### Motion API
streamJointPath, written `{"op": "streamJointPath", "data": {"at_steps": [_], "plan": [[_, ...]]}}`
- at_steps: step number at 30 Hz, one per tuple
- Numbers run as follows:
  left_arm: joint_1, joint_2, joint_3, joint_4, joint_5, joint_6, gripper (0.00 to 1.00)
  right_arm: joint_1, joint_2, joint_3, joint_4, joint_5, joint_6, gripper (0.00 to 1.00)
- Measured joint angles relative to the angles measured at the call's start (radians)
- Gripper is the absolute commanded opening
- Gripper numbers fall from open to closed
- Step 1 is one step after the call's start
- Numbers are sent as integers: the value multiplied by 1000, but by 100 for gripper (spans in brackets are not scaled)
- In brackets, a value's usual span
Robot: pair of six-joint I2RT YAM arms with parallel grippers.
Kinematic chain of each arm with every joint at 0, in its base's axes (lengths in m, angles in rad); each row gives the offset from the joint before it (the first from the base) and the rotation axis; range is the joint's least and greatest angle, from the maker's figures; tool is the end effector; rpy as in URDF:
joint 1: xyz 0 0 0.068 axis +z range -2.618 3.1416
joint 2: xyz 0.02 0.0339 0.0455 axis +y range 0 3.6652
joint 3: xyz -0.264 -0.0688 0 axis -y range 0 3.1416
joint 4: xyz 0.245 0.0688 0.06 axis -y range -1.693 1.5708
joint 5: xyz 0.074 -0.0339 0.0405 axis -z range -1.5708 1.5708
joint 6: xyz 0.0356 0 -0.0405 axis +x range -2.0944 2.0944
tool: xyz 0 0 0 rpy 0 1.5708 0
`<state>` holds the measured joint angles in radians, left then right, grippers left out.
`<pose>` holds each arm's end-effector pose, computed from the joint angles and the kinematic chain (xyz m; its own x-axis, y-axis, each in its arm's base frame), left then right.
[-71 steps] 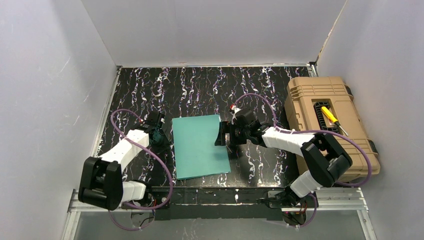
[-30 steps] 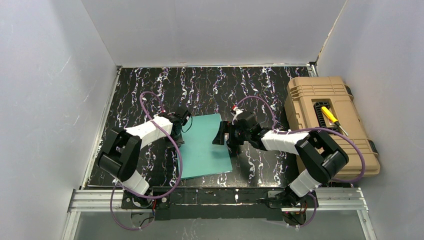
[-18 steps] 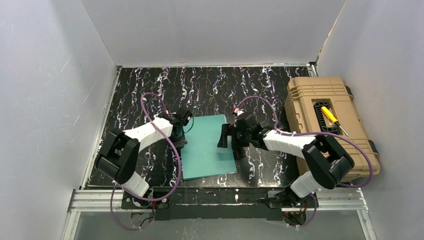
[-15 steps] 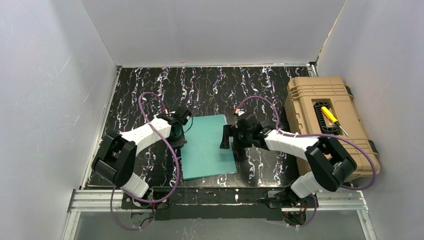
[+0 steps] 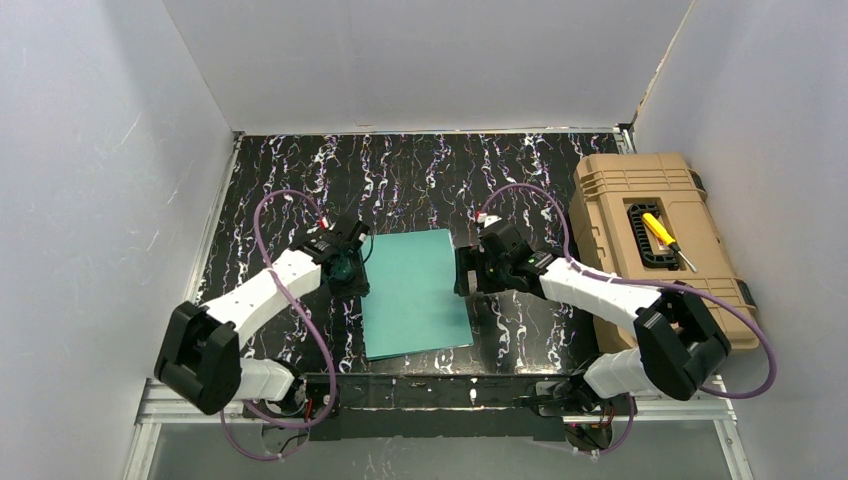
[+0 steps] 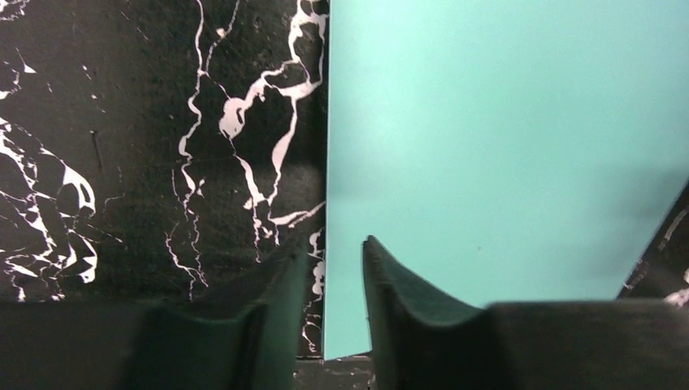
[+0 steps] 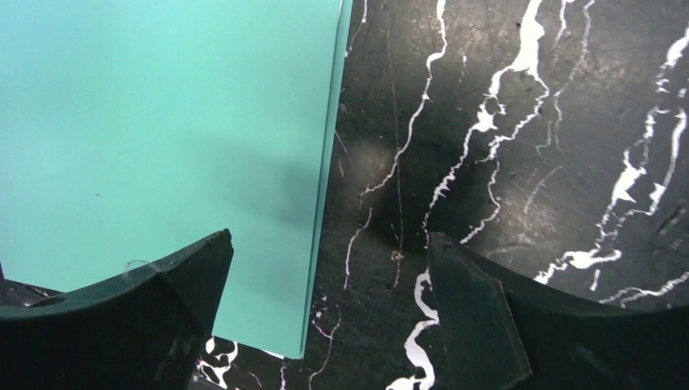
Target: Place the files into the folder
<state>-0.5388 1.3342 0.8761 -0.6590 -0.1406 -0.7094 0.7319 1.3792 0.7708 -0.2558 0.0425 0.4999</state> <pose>0.2191 -0.1252 0.2174 -0.8820 -0.2242 -0.4146 -0.1571 0.9692 -0.1899 0.2065 0.1835 0.1985 -0.8068 -0.0810 -0.5853 -0.2968 0.9121 0.2828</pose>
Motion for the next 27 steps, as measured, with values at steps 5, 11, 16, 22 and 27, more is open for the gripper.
{"op": "streamJointPath", "data": {"at_steps": [5, 11, 16, 22, 27], "plan": [[0, -100, -21, -14, 37, 11, 53, 0, -56, 8, -60, 42, -30, 99], [0, -227, -20, -50, 64, 31, 66, 2, -131, 64, -134, 112, -57, 99], [0, -327, 10, -116, 66, 60, 78, 2, -195, 137, -201, 200, -54, 99], [0, -423, 138, -185, 66, 103, 98, 2, -246, 240, -269, 326, -43, 99], [0, -492, 235, -216, 66, 146, 98, 2, -302, 270, -280, 378, -34, 99]]}}
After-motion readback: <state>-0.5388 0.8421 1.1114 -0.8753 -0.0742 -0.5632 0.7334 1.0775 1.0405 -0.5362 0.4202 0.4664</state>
